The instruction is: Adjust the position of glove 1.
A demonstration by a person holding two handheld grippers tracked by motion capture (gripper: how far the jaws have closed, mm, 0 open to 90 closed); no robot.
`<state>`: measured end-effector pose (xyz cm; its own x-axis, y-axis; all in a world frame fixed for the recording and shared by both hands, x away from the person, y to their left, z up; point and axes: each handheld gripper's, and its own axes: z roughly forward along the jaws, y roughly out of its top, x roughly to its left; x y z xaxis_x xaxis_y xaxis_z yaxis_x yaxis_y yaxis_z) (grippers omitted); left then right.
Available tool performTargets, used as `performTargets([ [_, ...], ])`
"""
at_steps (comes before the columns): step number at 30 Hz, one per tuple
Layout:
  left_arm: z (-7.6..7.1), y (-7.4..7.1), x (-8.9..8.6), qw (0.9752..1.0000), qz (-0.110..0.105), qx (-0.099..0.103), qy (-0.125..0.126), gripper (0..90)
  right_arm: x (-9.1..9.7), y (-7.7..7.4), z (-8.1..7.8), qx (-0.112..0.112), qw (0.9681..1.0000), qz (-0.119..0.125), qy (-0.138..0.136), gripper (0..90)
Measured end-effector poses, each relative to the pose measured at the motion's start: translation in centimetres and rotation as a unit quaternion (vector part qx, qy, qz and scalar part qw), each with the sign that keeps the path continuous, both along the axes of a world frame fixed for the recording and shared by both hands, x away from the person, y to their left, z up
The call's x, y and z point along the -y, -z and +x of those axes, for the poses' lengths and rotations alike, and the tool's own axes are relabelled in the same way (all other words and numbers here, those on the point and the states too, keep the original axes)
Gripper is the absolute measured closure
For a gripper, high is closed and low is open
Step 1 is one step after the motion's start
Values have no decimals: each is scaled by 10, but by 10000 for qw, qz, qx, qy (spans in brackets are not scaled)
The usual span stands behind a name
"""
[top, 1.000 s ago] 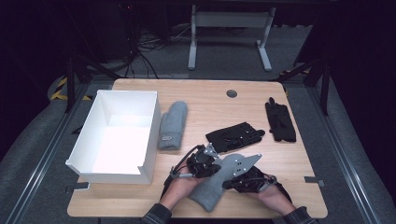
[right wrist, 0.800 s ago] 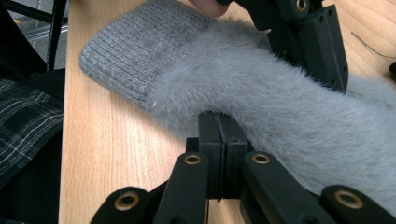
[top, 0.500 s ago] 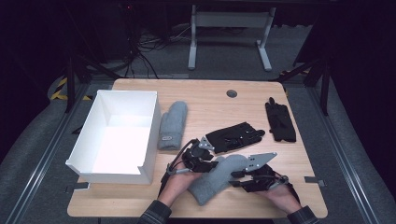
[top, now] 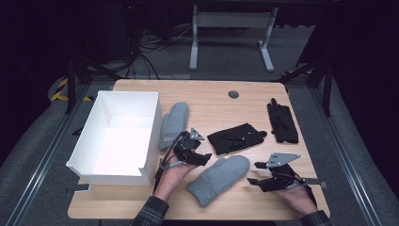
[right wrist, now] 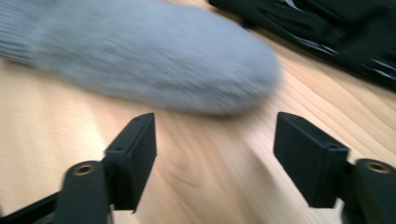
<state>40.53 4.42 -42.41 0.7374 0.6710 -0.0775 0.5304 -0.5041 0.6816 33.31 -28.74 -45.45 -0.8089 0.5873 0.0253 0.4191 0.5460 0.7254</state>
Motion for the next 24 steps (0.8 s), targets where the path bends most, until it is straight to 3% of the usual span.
performTargets([
  [3,11,-2,-8,9994,94,117,-309,285,13,3,4,58,9996,-7,266,189],
  [6,22,-3,-13,9975,251,172,-632,245,23,6,8,60,9989,-28,456,163],
  [8,28,-2,-16,9951,375,317,-853,236,27,7,9,48,9986,-31,530,163],
  [9,28,-2,-16,9951,375,317,-853,233,27,7,9,48,9986,-31,530,163],
  [13,41,2,-18,9897,578,381,-1253,213,30,10,11,41,9975,-63,703,163],
  [15,45,4,-16,9884,629,349,-1341,217,30,11,12,37,9975,-98,700,163],
  [19,56,9,-11,9815,816,509,-1655,230,29,12,12,43,9973,-117,727,159],
  [22,64,14,-11,9778,956,444,-1810,242,29,12,12,44,9972,-104,733,155],
  [24,69,17,-11,9770,963,369,-1867,258,29,12,12,47,9973,-101,732,155],
])
